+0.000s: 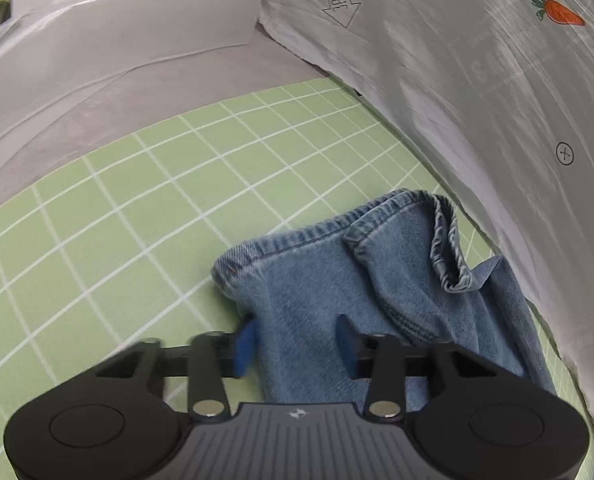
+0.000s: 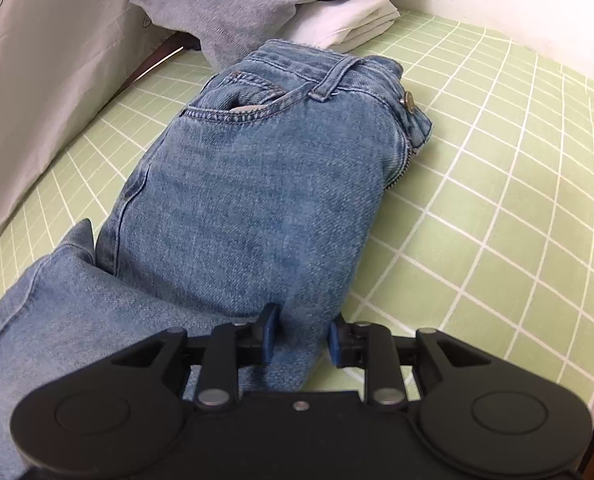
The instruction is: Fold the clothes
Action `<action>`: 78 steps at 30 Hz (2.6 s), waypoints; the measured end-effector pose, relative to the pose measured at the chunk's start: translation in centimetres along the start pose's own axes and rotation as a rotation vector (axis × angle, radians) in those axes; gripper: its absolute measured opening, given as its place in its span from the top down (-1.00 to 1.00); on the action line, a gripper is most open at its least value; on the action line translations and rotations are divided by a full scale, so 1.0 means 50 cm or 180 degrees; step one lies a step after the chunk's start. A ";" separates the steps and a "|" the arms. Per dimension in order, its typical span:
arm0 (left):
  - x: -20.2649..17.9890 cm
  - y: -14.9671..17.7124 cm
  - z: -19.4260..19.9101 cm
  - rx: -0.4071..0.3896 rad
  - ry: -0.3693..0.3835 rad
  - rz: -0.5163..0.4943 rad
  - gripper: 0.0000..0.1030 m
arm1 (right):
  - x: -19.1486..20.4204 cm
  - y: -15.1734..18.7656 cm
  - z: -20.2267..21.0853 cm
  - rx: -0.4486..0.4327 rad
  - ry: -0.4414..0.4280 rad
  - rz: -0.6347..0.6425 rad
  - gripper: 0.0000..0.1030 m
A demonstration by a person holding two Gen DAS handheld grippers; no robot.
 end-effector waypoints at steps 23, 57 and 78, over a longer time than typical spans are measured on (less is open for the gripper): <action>0.125 0.147 0.172 -0.0344 -0.0124 -0.0014 0.99 | -0.024 0.085 0.049 0.0153 -0.0505 0.0373 -0.19; 0.224 0.096 0.198 0.0038 -0.0326 -0.1525 -0.28 | 0.158 0.351 0.110 -0.0126 -0.0580 0.0668 -1.00; 0.168 -0.153 0.038 -0.0061 -0.0516 -0.1117 -0.51 | 0.231 0.315 0.082 -0.0121 -0.0047 0.0616 -1.00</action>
Point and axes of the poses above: each gripper's, at about its wrist camera, not at the fingertips, and z roughly against the way its jaws point, x to its left, y to its underside, the point moved 1 cm from there along -z, roughly the way its jaws point, and after that the axes turned 14 degrees about x, right-handed, at the moved point
